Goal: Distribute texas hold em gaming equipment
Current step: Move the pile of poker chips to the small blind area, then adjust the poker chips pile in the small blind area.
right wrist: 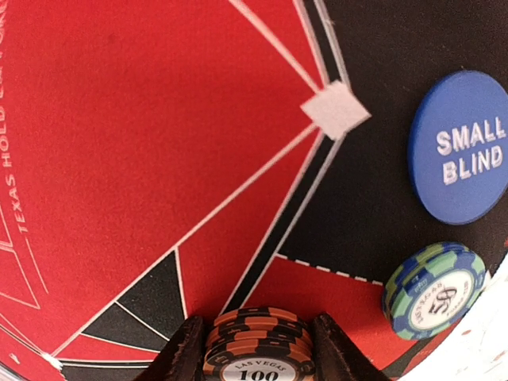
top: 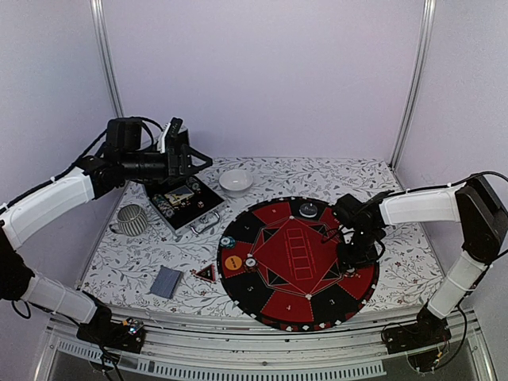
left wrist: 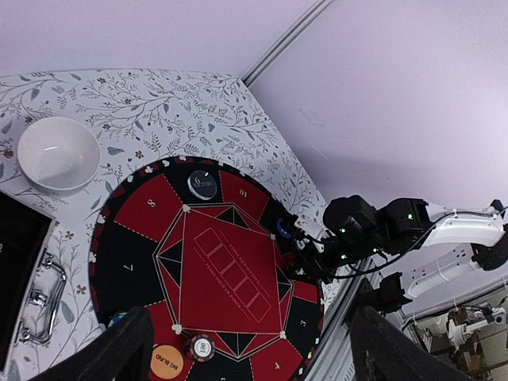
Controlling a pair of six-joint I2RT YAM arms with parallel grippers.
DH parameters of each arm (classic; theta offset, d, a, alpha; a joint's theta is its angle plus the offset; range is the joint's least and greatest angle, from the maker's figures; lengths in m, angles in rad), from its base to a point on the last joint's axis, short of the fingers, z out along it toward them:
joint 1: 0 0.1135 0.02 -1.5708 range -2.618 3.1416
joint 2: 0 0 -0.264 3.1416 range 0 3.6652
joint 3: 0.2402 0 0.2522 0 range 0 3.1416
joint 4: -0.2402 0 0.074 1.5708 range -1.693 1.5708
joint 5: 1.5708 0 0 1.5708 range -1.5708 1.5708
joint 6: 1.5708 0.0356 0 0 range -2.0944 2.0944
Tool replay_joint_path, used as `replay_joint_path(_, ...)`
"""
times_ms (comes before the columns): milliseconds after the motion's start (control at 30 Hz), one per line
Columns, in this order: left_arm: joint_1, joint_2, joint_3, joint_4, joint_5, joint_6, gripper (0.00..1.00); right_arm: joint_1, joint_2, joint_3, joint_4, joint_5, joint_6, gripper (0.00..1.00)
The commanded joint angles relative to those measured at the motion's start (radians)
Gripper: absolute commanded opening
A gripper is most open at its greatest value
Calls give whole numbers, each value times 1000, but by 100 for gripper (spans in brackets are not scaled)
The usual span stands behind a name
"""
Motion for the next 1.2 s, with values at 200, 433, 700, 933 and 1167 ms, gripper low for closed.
replay_joint_path(200,23,-33,0,-31,-10,37,88,-22,-3,9,-13,-24,-45,94)
replay_joint_path(433,29,-48,4,-66,-11,77,88,-21,-79,148,-52,-66,-106,99)
replay_joint_path(700,36,-69,-8,-112,-17,135,89,-22,-177,366,64,-374,-449,99)
replay_joint_path(933,43,-93,-31,-137,-24,209,90,-20,-323,179,164,-465,-1039,99)
replay_joint_path(1167,53,-98,-80,-151,-44,285,92,-15,-353,-61,24,-297,-1526,99)
